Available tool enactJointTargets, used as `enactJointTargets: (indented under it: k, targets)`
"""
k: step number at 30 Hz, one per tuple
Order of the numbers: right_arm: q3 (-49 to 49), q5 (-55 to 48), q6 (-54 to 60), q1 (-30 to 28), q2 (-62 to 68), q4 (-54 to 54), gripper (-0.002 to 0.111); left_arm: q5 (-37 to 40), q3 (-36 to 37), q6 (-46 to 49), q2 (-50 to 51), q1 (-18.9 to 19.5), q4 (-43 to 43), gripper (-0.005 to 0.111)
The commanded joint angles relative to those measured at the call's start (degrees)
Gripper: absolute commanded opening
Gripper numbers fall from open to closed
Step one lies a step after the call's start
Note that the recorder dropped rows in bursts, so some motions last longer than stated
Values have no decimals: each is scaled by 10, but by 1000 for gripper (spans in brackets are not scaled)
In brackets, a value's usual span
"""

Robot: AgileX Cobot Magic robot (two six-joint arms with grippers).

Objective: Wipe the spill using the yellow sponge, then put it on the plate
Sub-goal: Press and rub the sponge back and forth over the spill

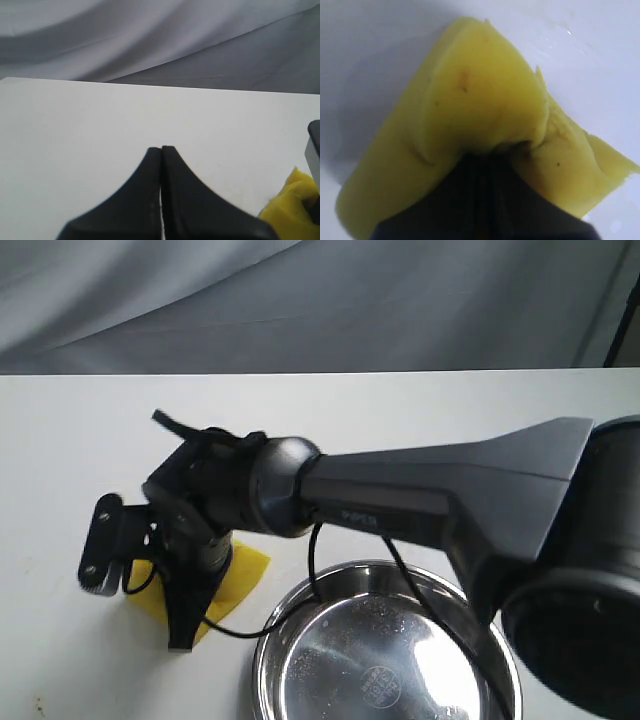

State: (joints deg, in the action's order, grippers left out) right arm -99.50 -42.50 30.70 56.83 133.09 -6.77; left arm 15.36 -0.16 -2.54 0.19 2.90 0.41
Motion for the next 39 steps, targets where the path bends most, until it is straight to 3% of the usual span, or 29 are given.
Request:
enactJointTargets:
  k: [1,7,19,24,30,39]
  targets:
    - [14,-40,6,27,26,63,0,-1,2,-1,-2,2,-4,0]
    - [14,-62,-35,-17,26,37,0,-1,2,-1,-2,2,-4,0]
    - [14,-109,-158,-223,33,27,0,-1,2,-1,-2,2,-4,0]
    - [14,-111,-193,-272,44,27,0,-1,2,-1,-2,2,-4,0]
    - [14,-116,-156,-252,46,85,0,-1,2,-1,-2,2,-4,0]
    - [14,-116,-74,-102,45,107,0,-1,2,-1,-2,2,-4,0]
